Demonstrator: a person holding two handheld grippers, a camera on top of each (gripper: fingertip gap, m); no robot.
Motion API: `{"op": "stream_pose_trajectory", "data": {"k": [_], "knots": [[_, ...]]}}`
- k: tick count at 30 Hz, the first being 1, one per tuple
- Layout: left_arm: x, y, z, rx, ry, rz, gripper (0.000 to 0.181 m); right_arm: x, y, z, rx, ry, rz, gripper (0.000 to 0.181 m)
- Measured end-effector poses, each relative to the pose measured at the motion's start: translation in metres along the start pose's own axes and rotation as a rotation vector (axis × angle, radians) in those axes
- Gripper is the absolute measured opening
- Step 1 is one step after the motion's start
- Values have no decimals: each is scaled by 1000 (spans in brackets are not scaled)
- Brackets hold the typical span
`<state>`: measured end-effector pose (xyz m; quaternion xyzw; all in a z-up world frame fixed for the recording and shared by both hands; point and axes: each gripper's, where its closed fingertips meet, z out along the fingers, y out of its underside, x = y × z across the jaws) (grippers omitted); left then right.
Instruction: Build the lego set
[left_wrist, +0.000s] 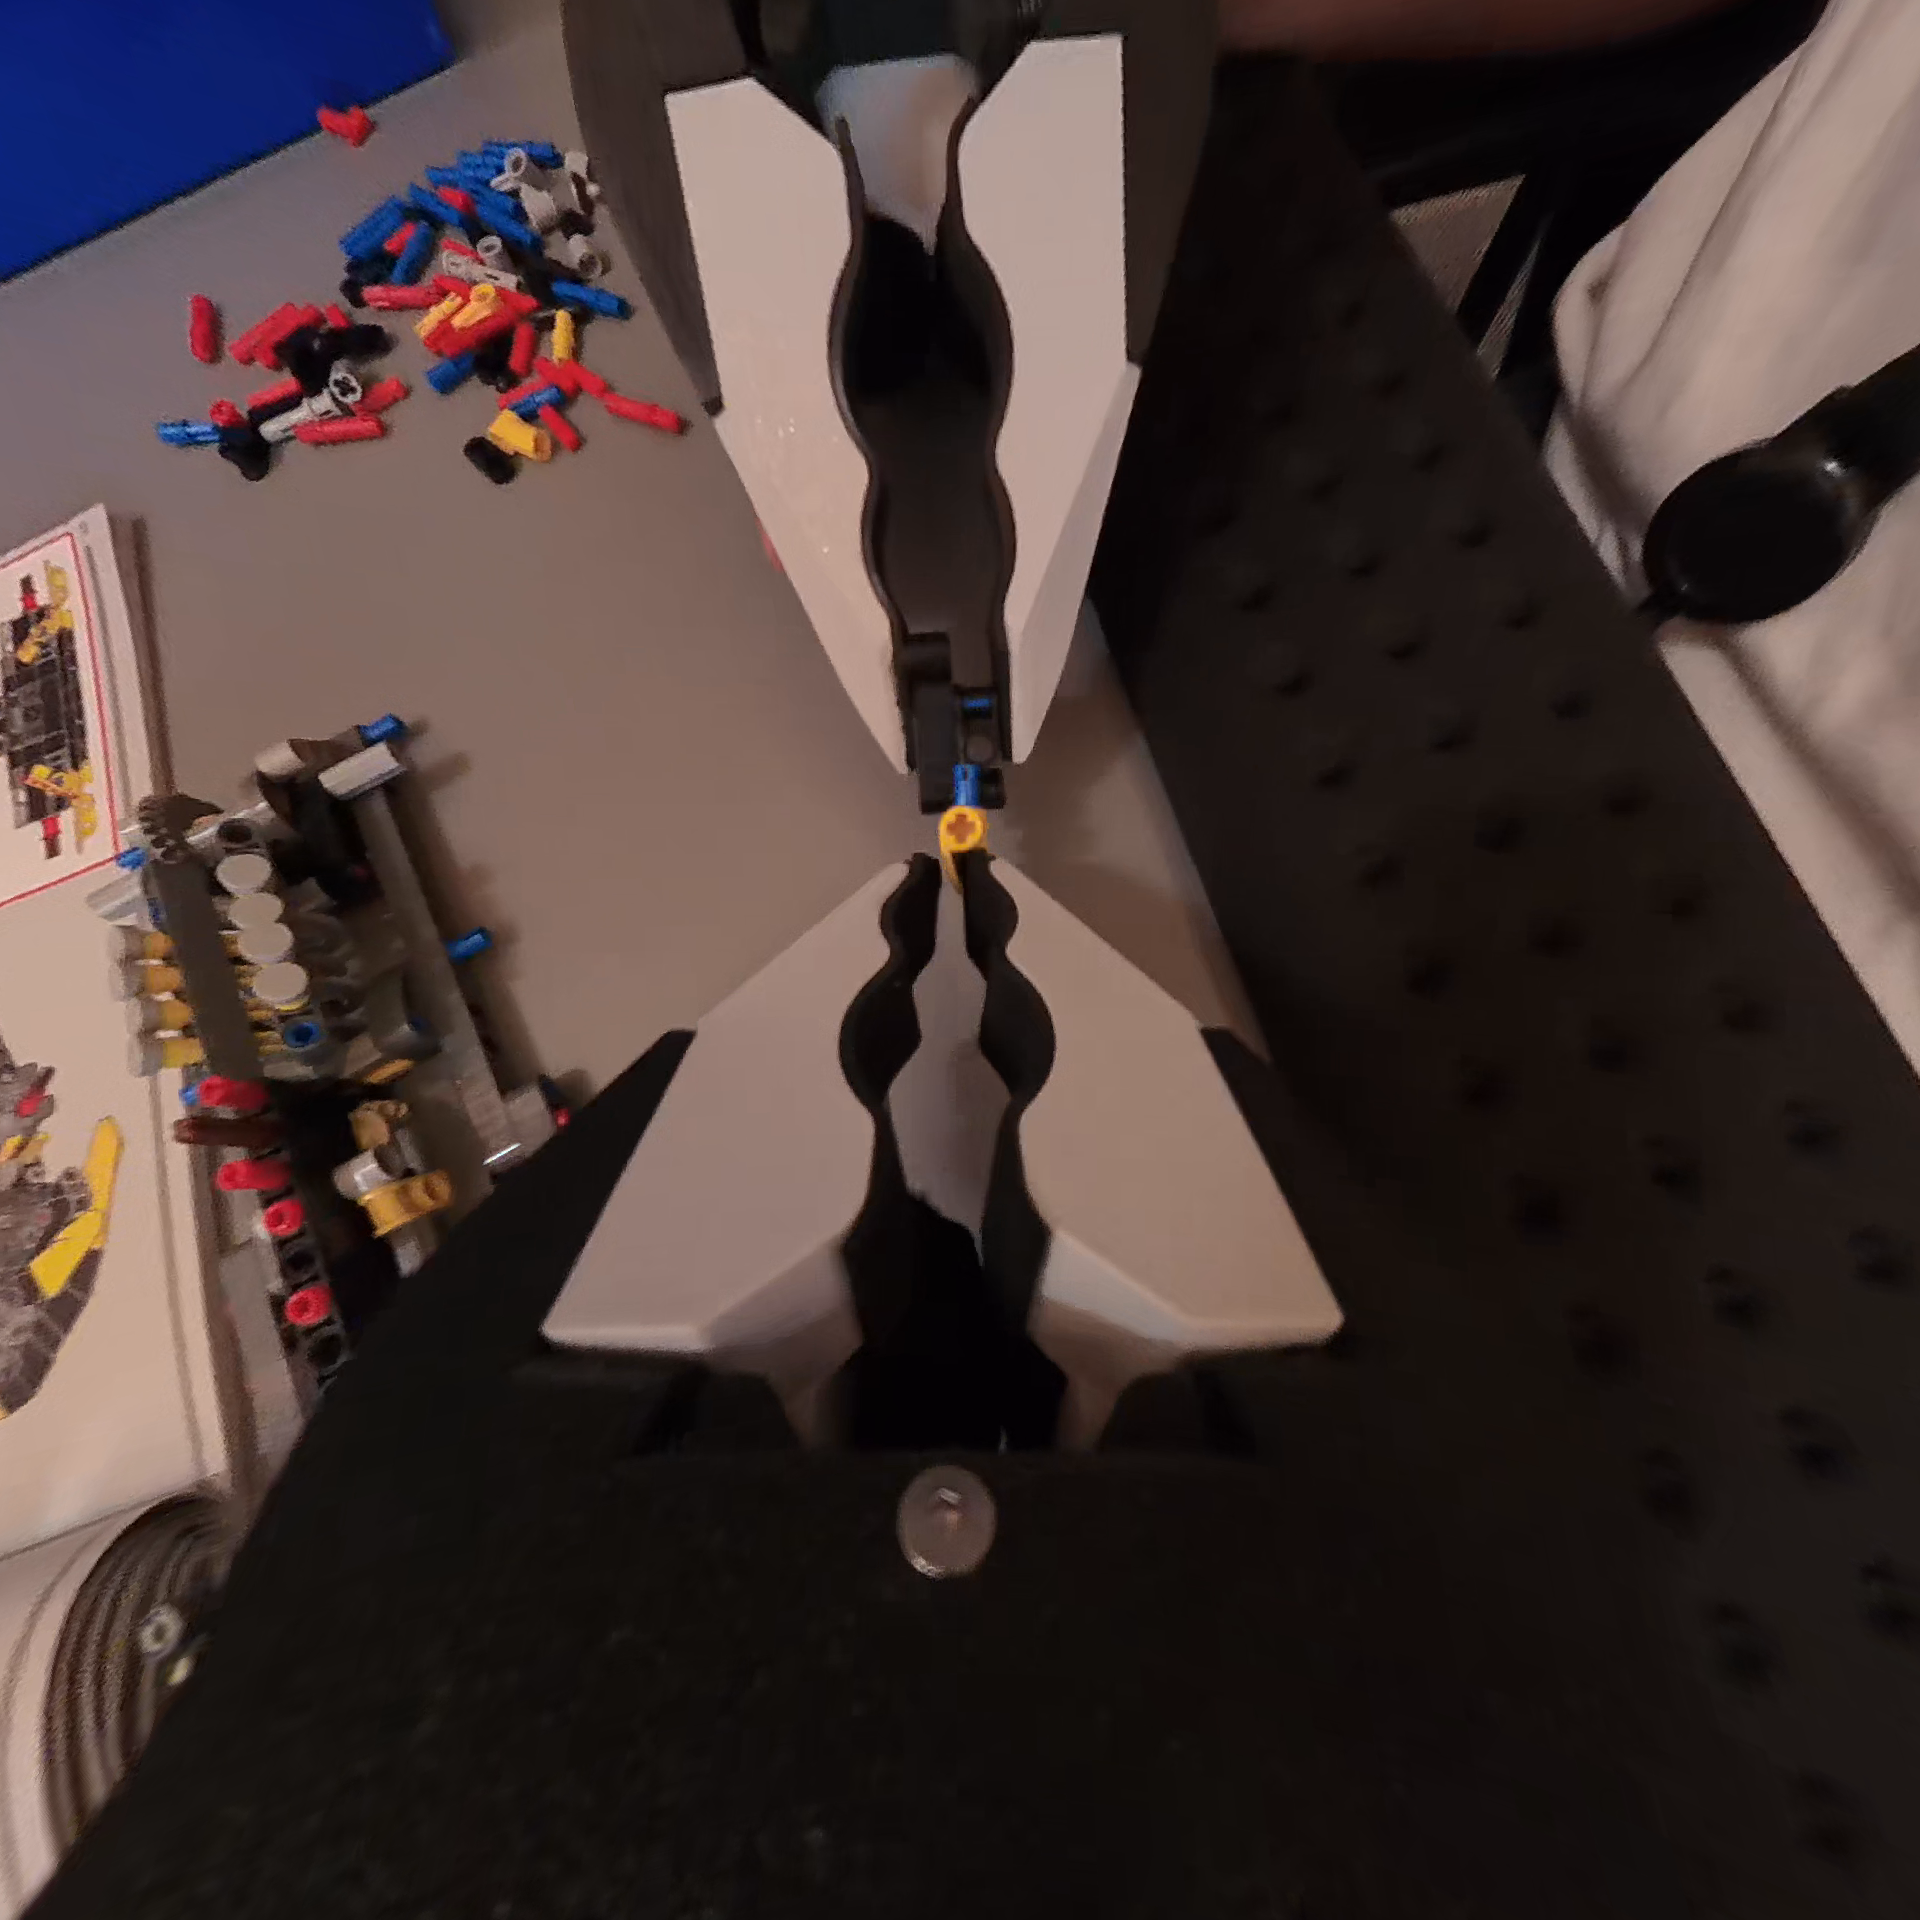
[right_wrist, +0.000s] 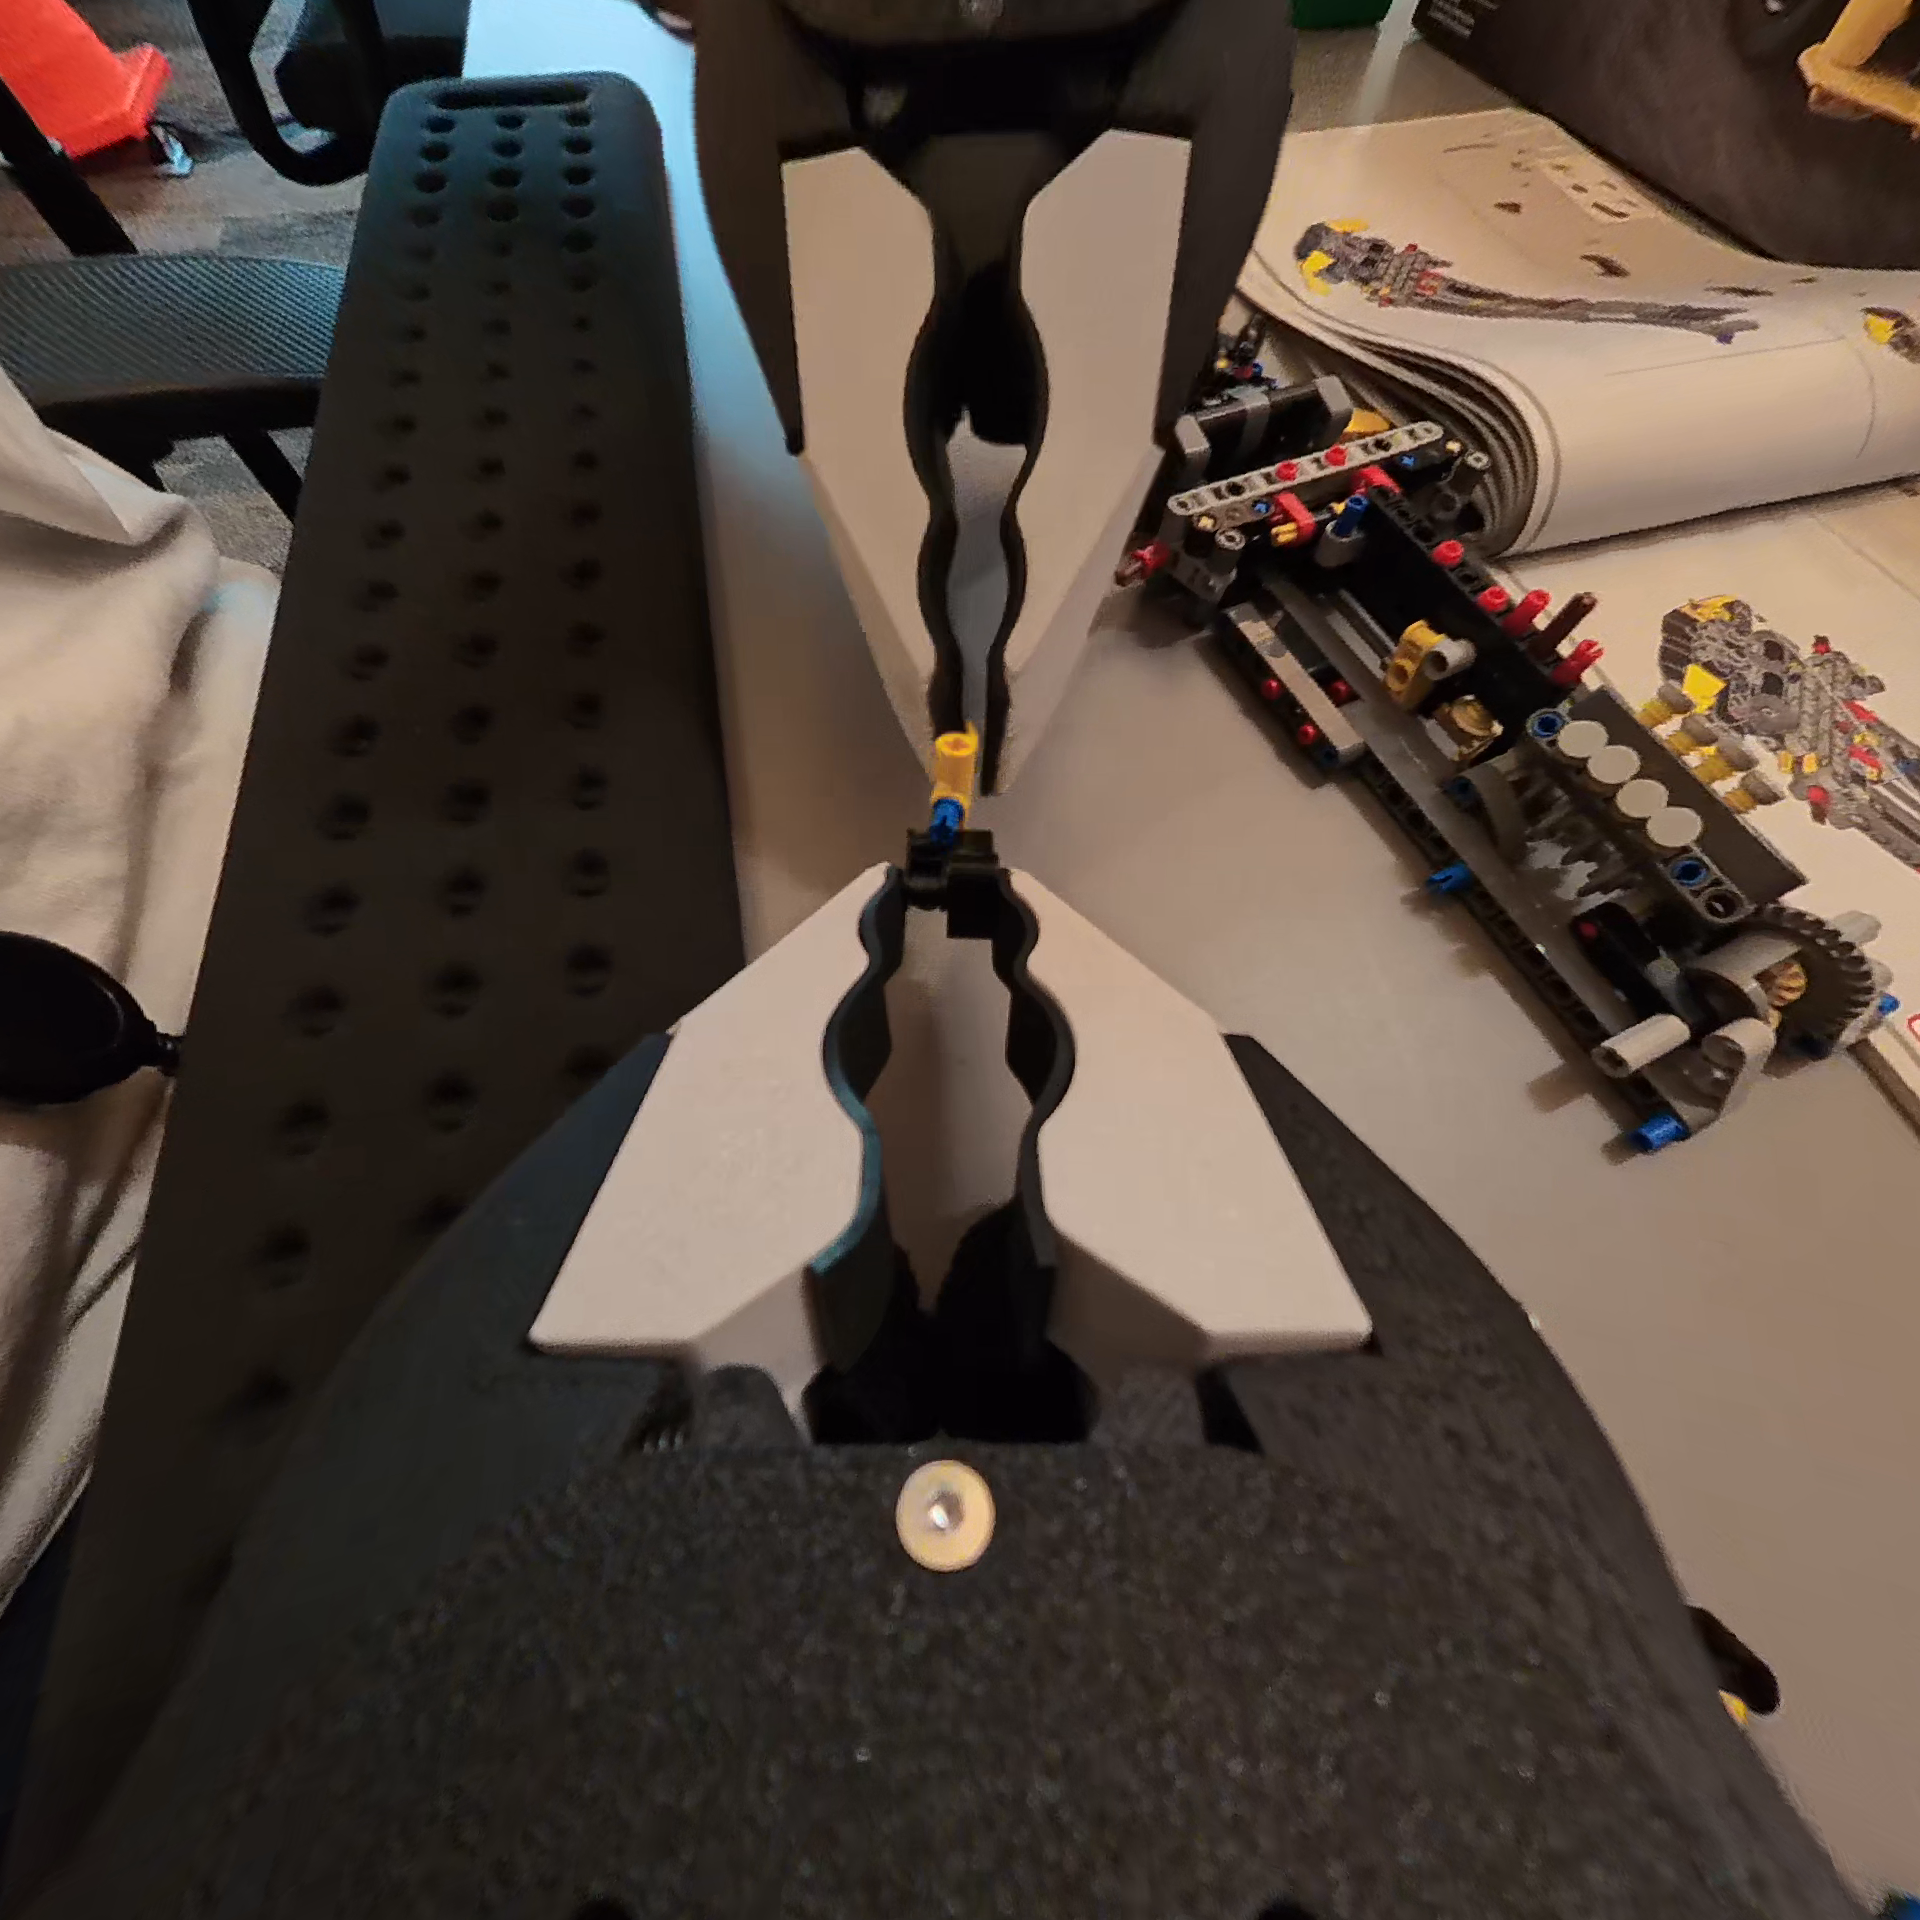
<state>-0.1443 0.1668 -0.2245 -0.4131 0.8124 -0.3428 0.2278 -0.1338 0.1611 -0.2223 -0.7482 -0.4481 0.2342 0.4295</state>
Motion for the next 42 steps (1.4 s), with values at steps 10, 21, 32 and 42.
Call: {"op": "stream_pose_trajectory", "data": {"k": [10,21,32,42], "knots": [[6,-7,7,29,5,-6,4,-2,7,7,-62,12,-32,16],[-16,39,-15,-196,-116,-289,30,12,11,5,-79,61,38,15],[-18,37,1,-212,-167,-215,16,16,18,8,-123,82,51,15],[-33,-1,-9,51,-354,-361,10,27,-10,0,58,43,293,15]]}}
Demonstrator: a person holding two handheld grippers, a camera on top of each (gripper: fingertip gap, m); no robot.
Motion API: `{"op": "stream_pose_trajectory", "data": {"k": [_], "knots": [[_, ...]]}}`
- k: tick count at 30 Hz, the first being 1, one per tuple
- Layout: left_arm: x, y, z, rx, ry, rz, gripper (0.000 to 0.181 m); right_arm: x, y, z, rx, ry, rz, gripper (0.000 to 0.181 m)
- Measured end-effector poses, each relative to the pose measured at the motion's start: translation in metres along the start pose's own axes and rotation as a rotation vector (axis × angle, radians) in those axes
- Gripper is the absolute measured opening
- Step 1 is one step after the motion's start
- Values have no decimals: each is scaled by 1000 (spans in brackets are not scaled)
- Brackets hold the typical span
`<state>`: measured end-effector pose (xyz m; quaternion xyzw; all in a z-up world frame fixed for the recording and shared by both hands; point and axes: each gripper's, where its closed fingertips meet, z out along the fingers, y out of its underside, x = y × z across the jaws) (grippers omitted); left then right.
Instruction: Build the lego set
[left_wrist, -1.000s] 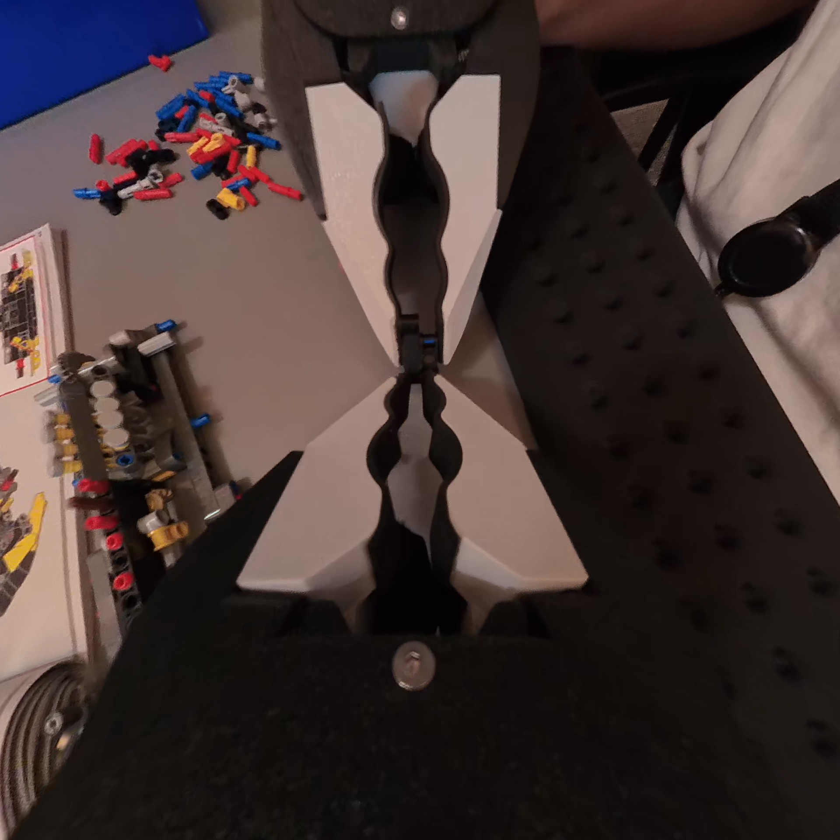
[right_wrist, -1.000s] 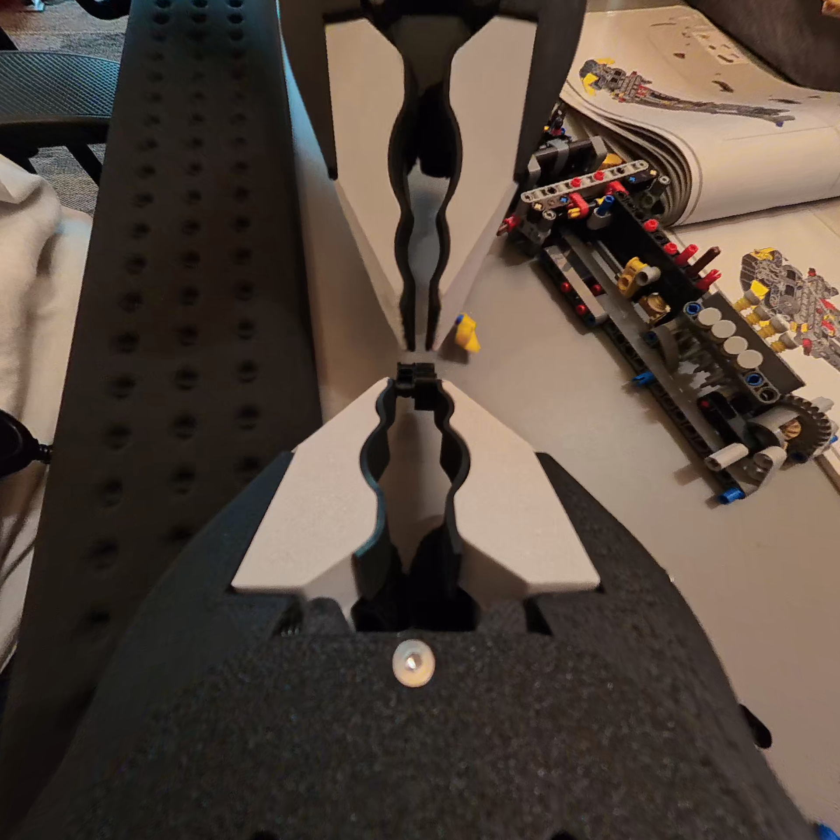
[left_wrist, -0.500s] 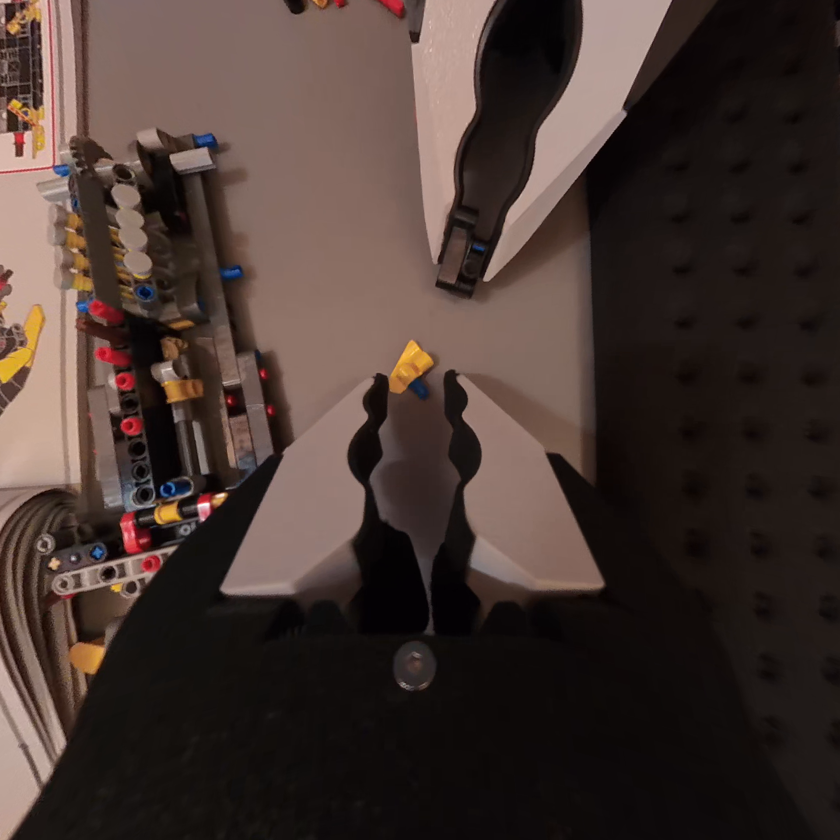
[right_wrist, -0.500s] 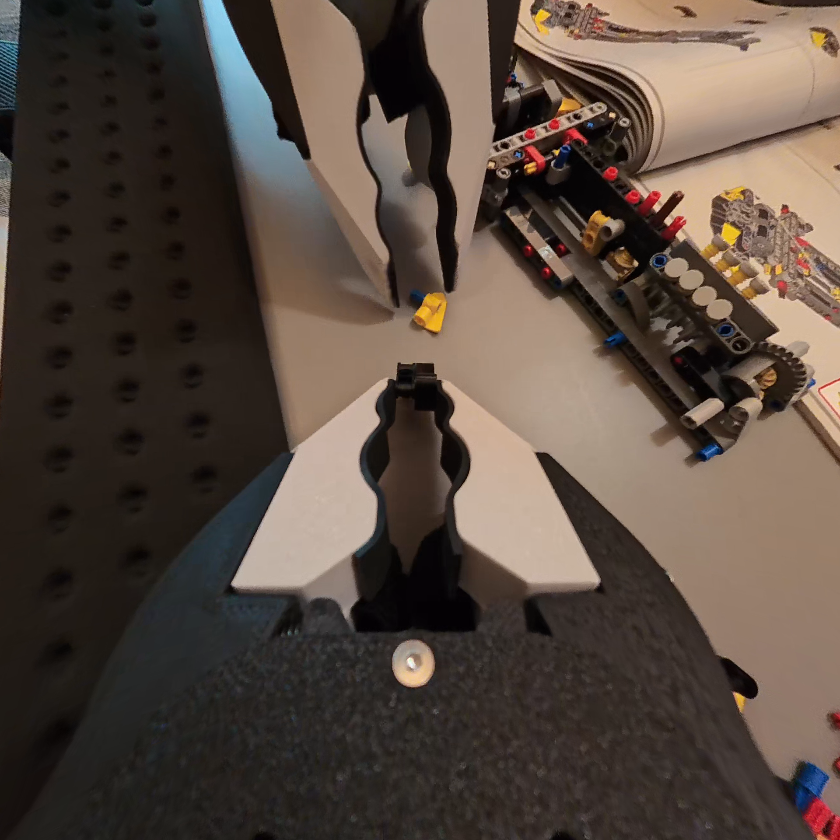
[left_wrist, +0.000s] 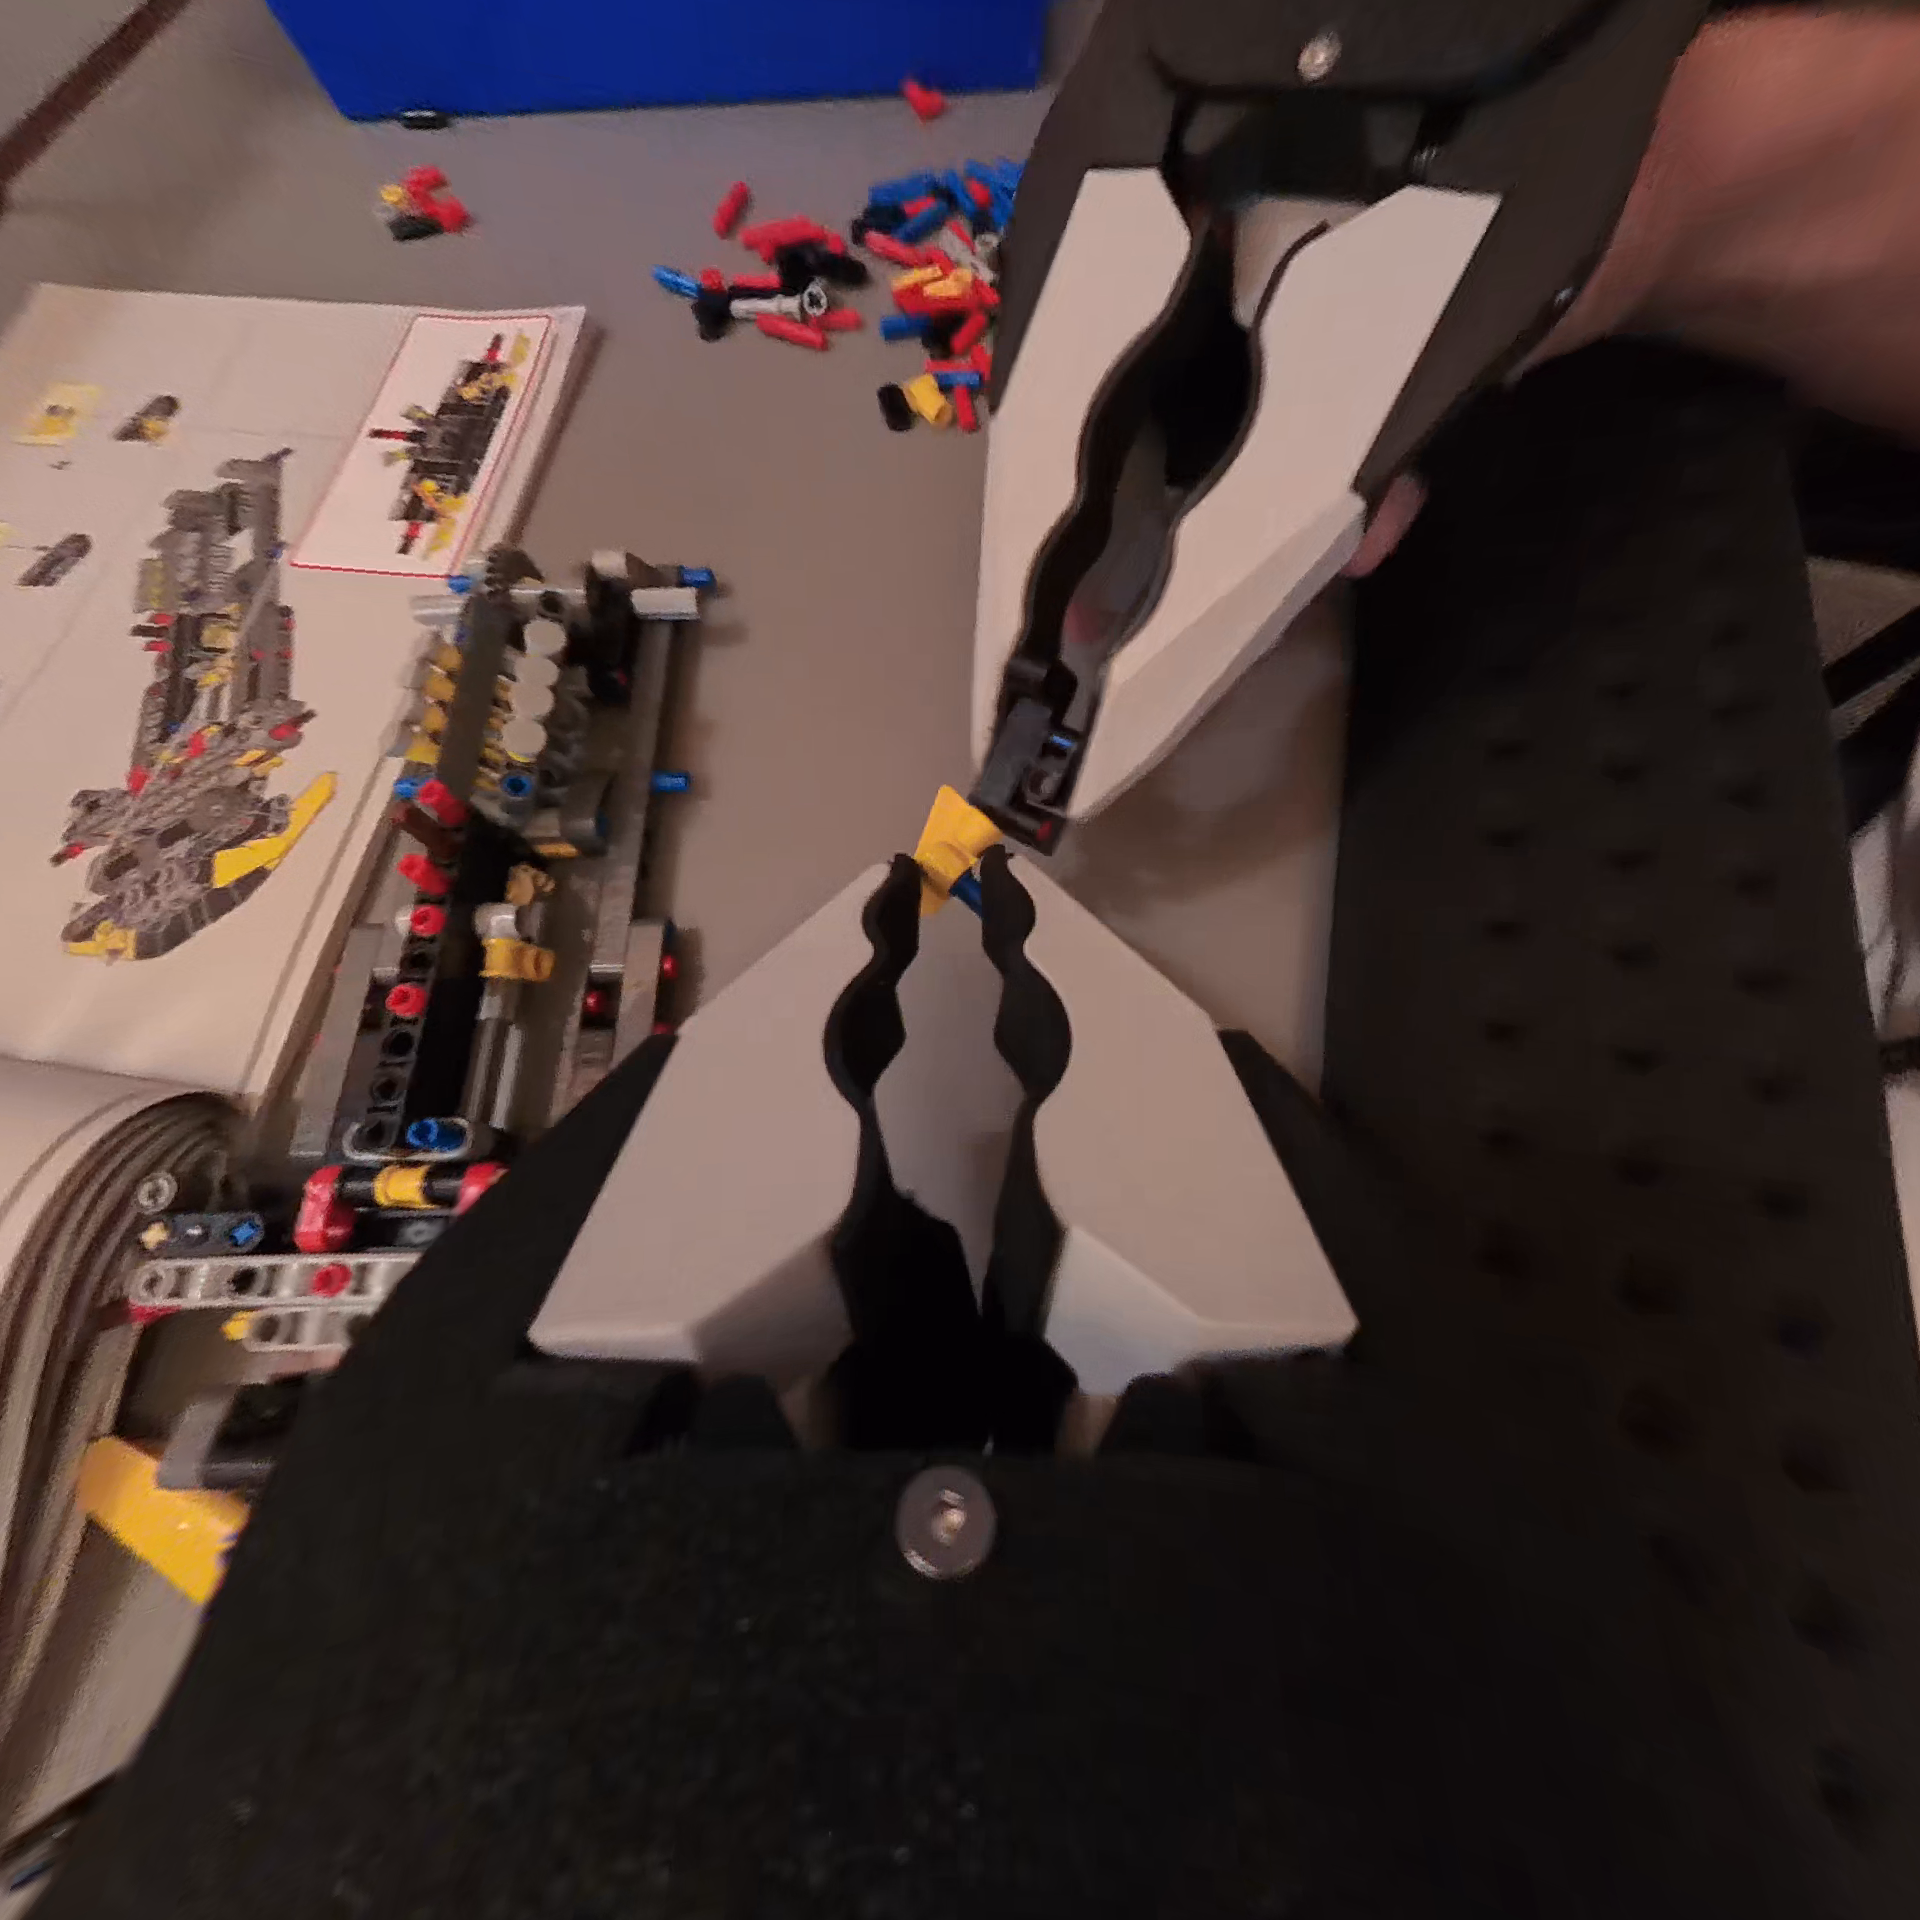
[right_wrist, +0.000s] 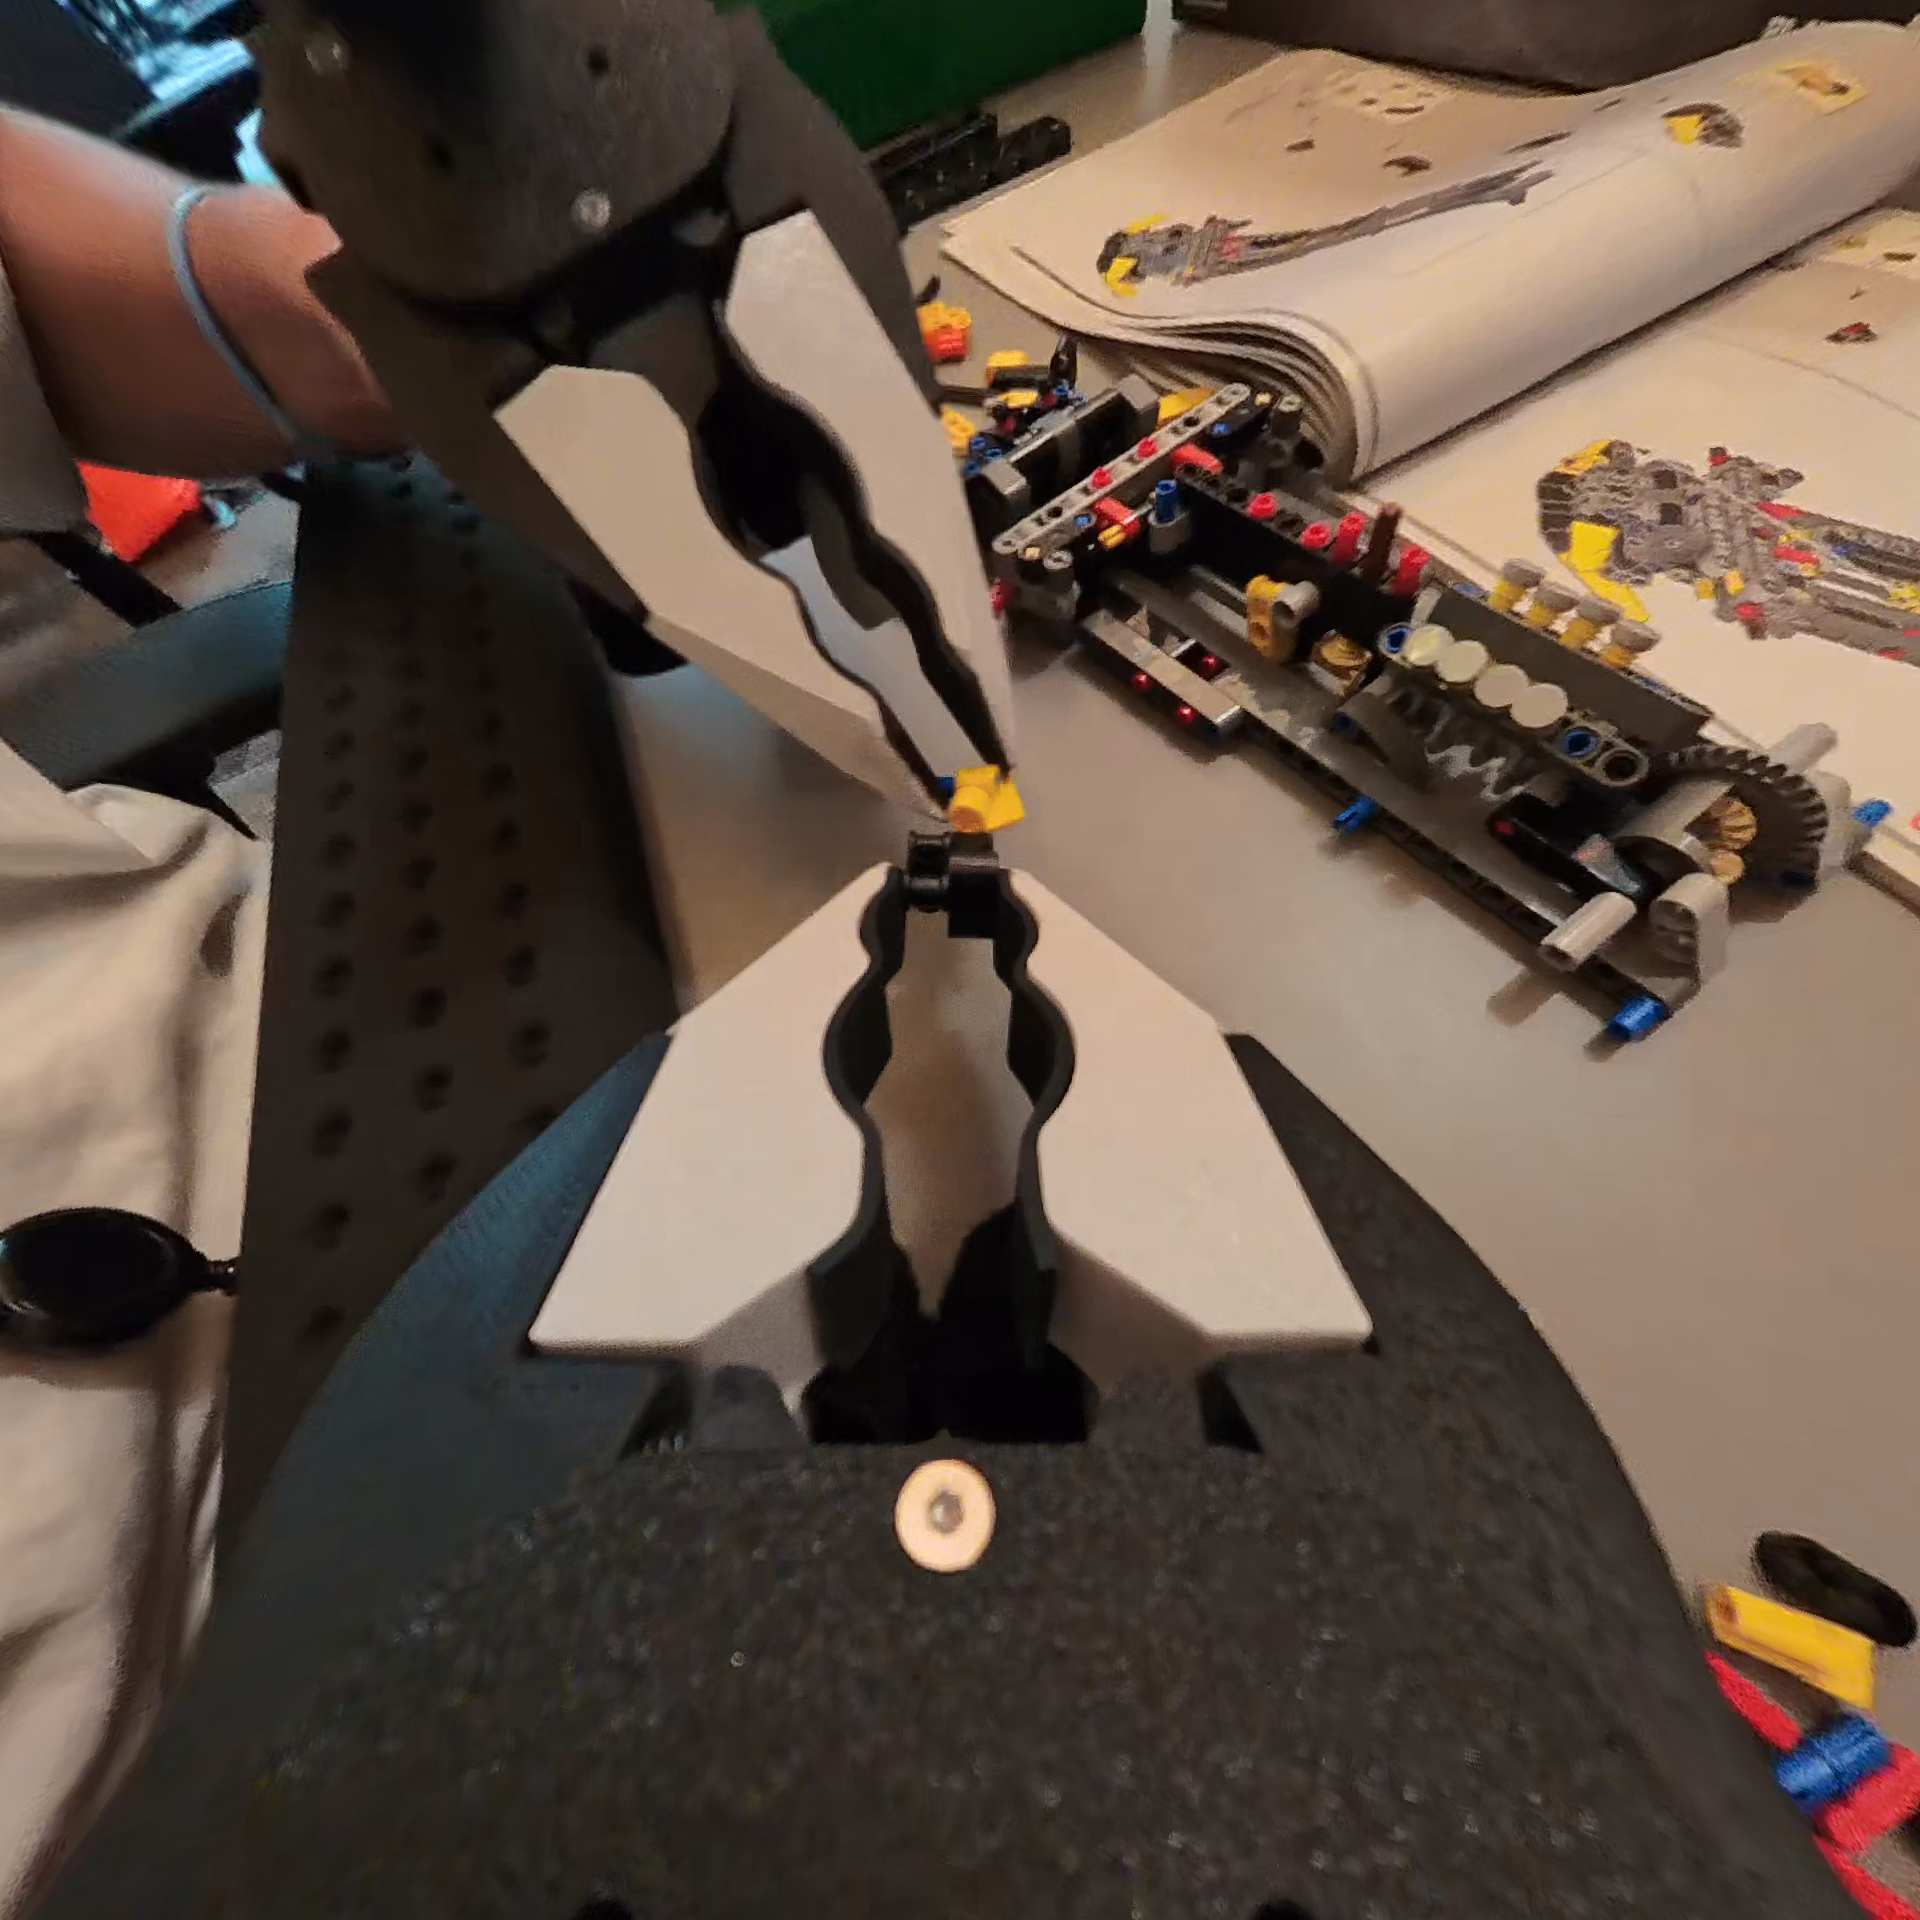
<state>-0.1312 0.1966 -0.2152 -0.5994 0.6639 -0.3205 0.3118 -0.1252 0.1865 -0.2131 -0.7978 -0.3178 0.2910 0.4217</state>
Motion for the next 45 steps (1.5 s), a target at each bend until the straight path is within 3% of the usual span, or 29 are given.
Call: {"op": "stream_pose_trajectory", "data": {"k": [4,7,12,16,19,21,26,30,45], "knots": [[12,8,2,-14,34,-88,10,6,7,3,-38,38,-9,15],[8,37,5,-204,-94,-27,10,8,13,6,-78,66,-35,15],[9,47,-6,-357,-227,9,10,5,13,6,-76,49,-50,15],[21,39,-6,-324,-137,-128,28,-10,12,6,-66,-15,-114,15],[21,17,-12,-217,7,-293,23,-9,11,6,-63,-11,-111,15],[17,18,-15,-261,118,-341,23,-9,10,5,-57,-19,-102,15],[9,35,-11,-461,289,-155,22,-10,9,4,-42,-27,-100,15],[6,42,-4,-555,333,-33,22,-10,8,3,-33,-27,-100,15],[15,45,-4,-567,355,16,20,-12,8,2,-33,-42,-98,15]]}}
